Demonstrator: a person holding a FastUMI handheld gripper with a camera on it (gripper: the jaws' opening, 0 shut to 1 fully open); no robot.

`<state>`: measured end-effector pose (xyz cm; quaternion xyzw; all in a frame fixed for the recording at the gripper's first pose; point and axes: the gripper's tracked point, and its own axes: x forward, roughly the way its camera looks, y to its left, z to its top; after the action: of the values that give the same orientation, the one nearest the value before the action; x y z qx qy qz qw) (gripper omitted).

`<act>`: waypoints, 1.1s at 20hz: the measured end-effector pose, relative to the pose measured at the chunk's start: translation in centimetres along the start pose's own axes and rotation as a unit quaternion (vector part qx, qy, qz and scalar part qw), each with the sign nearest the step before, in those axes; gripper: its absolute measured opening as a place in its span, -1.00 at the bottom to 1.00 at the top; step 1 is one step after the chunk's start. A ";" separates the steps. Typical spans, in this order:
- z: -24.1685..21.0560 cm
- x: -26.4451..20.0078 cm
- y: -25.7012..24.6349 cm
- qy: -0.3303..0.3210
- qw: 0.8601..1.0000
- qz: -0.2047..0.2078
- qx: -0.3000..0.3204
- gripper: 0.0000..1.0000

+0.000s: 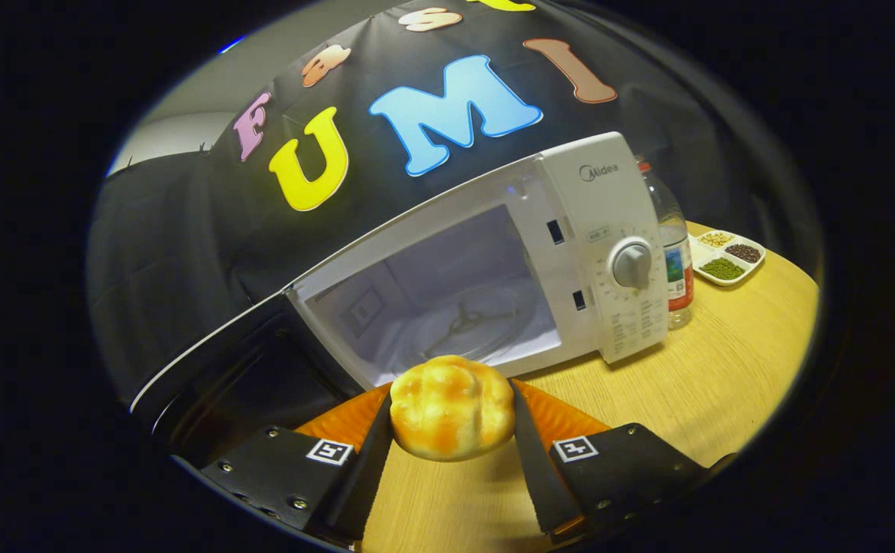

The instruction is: Open the microwave, put the food inside, and close the microwave door.

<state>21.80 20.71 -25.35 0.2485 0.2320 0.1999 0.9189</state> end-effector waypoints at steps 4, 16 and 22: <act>1.2 3.9 0.6 -0.016 1.000 0.009 0.022 0.59; 1.7 13.4 0.0 -0.057 0.994 -0.021 0.088 0.59; 1.1 15.3 -0.5 -0.060 0.994 -0.047 0.085 0.71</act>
<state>34.91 27.28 -29.84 0.3259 0.2036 0.1213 0.9152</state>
